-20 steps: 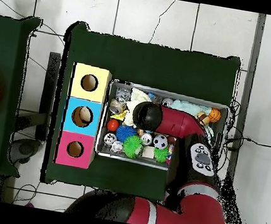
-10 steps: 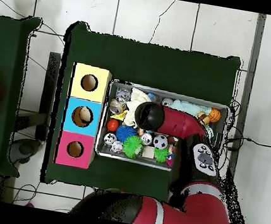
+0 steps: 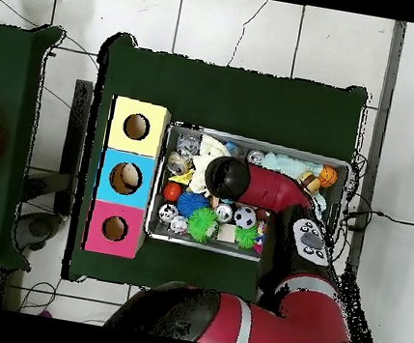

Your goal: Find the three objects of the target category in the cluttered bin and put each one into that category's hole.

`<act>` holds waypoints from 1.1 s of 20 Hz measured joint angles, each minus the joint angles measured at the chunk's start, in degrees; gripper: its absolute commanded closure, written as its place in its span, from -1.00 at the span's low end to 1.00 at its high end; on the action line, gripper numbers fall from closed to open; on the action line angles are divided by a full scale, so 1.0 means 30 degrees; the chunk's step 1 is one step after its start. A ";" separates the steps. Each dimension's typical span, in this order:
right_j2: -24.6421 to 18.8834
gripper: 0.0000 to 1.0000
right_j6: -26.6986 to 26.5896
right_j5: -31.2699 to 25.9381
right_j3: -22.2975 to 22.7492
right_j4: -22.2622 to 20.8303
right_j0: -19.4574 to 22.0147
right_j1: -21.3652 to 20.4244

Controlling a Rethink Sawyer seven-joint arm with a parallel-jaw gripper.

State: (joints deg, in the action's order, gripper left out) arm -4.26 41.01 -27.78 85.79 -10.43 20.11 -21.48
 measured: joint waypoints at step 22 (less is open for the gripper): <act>0.0349 1.00 0.1341 0.3194 0.1582 0.2229 -0.0793 0.0271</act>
State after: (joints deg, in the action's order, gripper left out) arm -3.21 45.03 -18.20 90.54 -3.75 17.73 -20.66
